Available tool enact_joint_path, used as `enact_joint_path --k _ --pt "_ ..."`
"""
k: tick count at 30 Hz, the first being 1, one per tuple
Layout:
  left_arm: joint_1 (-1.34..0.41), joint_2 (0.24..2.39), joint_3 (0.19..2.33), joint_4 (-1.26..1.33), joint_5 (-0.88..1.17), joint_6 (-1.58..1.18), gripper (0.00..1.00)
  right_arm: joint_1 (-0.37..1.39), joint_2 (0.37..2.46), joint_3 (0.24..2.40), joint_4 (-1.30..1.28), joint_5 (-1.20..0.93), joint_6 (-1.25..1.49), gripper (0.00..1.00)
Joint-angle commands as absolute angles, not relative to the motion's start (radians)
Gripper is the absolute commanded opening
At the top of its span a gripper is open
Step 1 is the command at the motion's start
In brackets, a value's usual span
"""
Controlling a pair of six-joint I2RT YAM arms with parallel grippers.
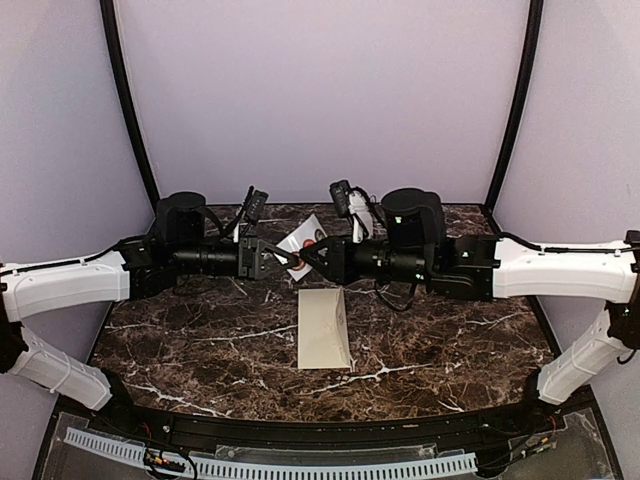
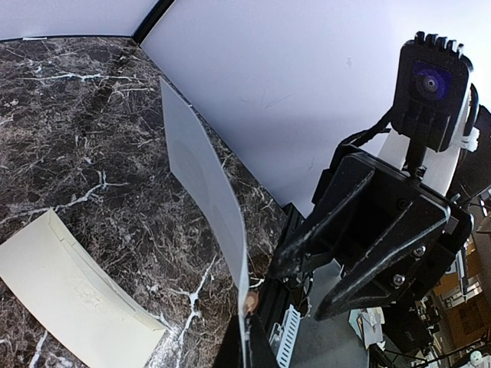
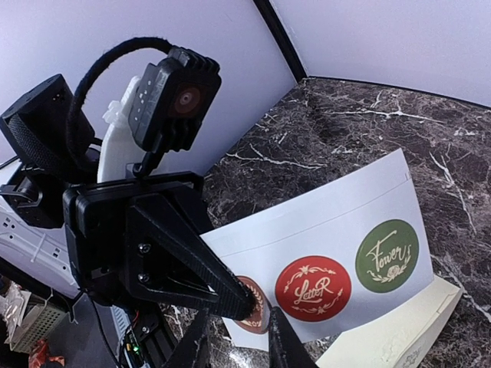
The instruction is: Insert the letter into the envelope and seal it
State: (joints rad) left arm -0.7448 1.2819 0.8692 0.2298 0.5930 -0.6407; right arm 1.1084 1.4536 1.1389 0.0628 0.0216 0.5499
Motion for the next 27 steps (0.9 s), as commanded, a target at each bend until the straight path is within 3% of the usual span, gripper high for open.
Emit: enact_joint_path --k 1,27 --pt "-0.753 1.273 0.902 0.230 0.598 -0.640 0.00 1.118 1.472 1.175 0.046 0.058 0.541 0.23" --pt "-0.753 1.269 0.905 0.235 0.615 -0.644 0.00 1.118 1.514 1.209 0.031 0.044 0.539 0.15"
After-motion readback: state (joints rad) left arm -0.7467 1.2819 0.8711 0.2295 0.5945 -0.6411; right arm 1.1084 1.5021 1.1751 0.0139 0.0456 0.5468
